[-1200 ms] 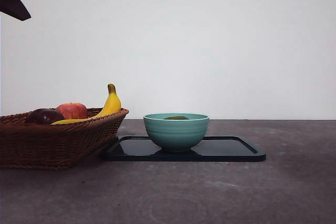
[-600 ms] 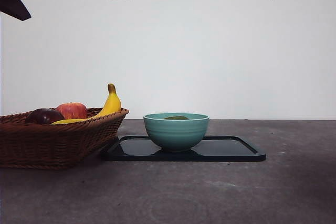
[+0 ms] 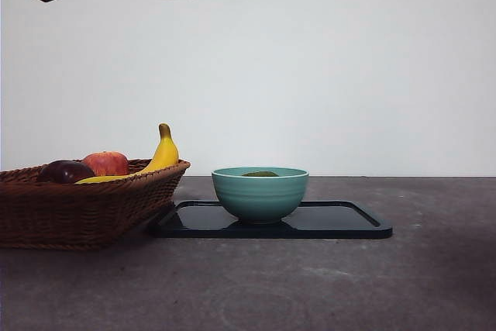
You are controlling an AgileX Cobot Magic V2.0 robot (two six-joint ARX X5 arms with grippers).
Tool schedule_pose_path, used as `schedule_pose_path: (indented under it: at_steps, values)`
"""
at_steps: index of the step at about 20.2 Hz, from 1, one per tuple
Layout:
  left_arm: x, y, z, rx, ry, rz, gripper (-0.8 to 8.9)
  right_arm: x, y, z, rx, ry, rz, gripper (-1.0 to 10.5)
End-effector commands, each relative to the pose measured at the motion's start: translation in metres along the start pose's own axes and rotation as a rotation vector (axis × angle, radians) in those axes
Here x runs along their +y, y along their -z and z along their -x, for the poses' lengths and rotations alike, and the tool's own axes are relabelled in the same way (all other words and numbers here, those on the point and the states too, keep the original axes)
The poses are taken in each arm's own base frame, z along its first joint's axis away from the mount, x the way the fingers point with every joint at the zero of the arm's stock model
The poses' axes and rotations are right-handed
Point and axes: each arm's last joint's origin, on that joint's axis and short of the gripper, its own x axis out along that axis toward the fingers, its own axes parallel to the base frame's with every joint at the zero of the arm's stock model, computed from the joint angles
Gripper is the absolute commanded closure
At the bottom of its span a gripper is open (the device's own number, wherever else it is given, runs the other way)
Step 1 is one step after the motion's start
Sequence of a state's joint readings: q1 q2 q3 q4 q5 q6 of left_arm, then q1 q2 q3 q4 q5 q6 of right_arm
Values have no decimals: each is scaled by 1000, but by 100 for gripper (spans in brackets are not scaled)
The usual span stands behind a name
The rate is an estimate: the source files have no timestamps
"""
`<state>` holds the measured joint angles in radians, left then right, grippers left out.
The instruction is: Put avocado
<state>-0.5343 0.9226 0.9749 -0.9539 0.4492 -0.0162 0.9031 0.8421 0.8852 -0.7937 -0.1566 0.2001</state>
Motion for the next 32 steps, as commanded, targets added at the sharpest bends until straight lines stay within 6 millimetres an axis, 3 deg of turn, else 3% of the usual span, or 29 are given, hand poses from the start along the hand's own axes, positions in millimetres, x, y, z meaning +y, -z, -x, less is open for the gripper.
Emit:
schedule_pose_path:
  at_steps: [1,9,11,15,18,22,32]
  values:
    - [-1,-2,0,-3,7,-14,805,2,-3,0,-8,-10,0,939]
    - [-1,-1,1,-8,7,-17,805,2,-3,0,-8,-9,0,939]
    - [0,-1,12,-81,-36,-114,805,2,-3,0,-8,-10,0,939]
    - [8,2,54,-585,-252,-326,805,2,-3,0,-9,-9,0,939]
    - [16,31,71,-879,-562,-357,805,2,-3,0,-9,-9,0,939]
    - [35,75,52,-952,-841,-247,805,2,-3,0,-9,-10,0,939]
    - [69,125,-5,-891,-841,-115,805,2,-3,0,-9,-9,0,939]
